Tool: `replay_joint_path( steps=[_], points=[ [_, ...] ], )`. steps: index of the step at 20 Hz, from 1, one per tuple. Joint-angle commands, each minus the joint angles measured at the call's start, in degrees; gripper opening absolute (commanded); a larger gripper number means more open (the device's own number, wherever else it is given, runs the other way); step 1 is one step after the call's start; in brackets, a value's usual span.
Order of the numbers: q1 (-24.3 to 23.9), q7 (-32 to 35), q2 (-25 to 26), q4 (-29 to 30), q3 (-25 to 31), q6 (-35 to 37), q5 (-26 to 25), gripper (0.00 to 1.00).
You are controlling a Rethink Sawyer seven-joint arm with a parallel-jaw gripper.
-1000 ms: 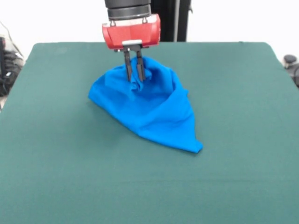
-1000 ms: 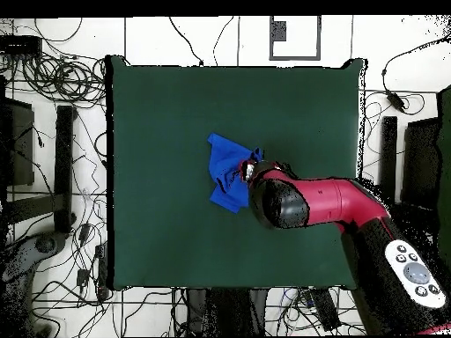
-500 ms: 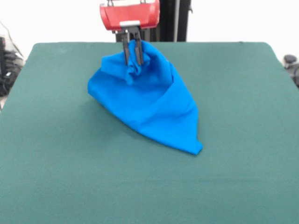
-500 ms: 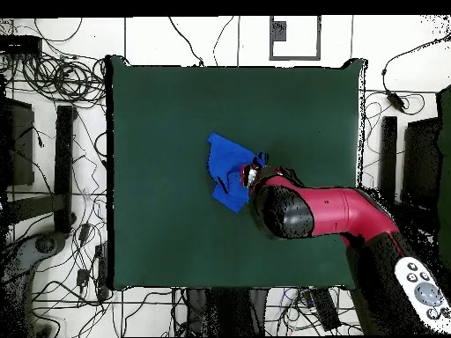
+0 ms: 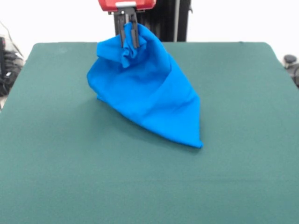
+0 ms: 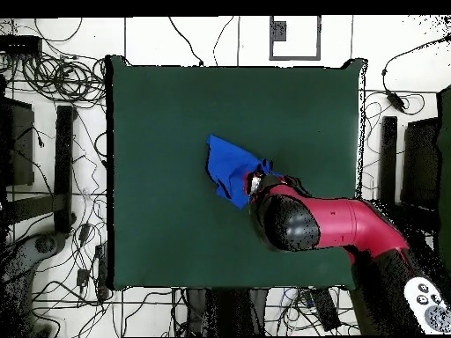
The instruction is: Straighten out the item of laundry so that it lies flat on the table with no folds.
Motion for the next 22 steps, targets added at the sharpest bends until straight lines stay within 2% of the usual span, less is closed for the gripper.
replay_joint_path(
  steps=[1, 11, 22],
  points=[
    [1.36, -0.3, 0.02, 5.58, 2.37, 6.01, 2.08, 0.0],
    [2.09, 0.12, 1.8, 4.07, 1.63, 5.21, 1.25, 0.0],
    [2.02, 0.5, 0.88, 4.67, 1.84, 5.47, 1.94, 0.0]
  ],
)
